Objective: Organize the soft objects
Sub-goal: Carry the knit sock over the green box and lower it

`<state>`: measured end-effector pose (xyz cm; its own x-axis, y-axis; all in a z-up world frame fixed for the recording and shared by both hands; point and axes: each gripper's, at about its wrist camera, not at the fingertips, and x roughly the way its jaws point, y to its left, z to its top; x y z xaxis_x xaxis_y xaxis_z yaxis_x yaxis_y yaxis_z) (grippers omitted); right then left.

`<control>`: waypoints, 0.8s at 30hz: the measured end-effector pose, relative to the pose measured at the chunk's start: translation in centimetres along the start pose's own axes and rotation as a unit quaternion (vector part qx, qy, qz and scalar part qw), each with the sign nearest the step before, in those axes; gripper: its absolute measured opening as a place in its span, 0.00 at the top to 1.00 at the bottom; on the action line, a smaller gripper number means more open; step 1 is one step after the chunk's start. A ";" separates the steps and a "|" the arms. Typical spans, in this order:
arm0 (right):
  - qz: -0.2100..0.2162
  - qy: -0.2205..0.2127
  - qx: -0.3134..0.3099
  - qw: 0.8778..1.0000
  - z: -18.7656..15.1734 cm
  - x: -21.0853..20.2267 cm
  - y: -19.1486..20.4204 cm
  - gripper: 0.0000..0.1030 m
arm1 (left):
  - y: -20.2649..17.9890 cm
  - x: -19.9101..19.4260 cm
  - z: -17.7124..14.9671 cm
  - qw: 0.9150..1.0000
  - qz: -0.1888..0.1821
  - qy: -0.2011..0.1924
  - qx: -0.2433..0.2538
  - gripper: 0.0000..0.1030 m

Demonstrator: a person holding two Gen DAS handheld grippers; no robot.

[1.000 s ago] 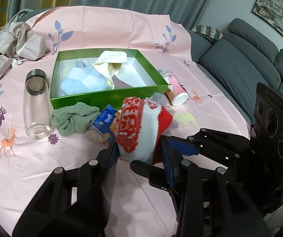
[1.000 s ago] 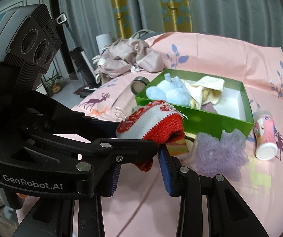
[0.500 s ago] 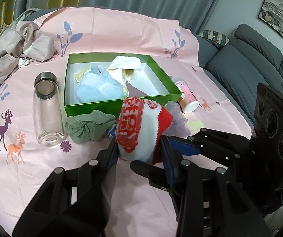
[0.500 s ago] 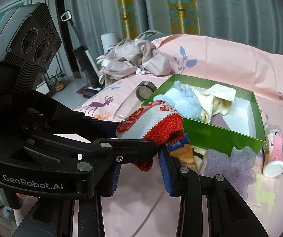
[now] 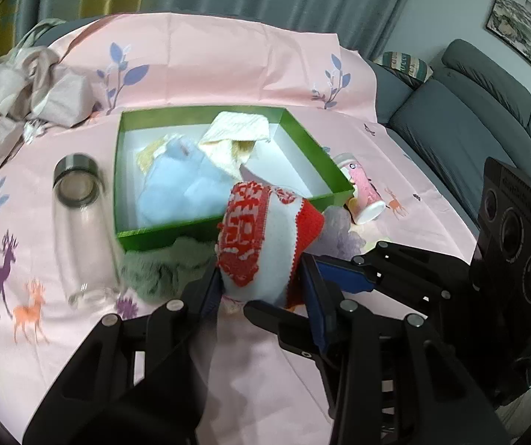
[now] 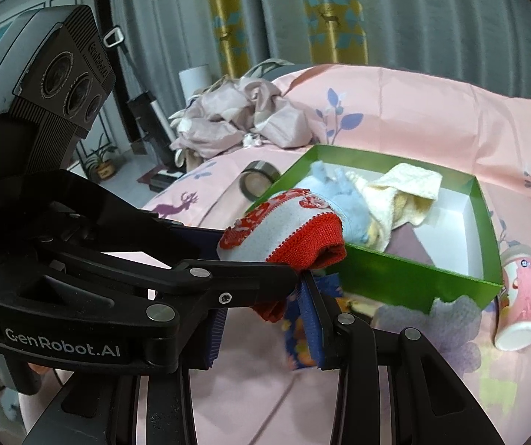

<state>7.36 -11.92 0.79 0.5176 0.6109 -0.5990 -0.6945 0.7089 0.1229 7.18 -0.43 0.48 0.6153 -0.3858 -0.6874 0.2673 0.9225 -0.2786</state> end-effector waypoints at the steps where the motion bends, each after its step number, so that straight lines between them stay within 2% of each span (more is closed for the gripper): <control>1: -0.002 -0.001 0.001 1.000 0.1 0.1 -0.4 0.62 | -0.1 0.3 0.4 1.000 -0.001 0.001 0.005 0.62; 15: -0.047 -0.039 0.026 0.998 3.9 1.1 -6.4 0.62 | -0.6 4.3 7.2 0.999 -0.019 -0.003 0.039 0.62; 24: -0.052 -0.031 0.040 0.997 4.2 3.3 -9.5 0.62 | -0.2 8.0 8.6 0.999 -0.015 0.021 0.031 0.62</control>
<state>17.75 -15.13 1.01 0.6163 0.5511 -0.5625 -0.5943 0.7942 0.1270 18.42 -3.83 0.88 0.5744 -0.4113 -0.7077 0.3308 0.9075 -0.2589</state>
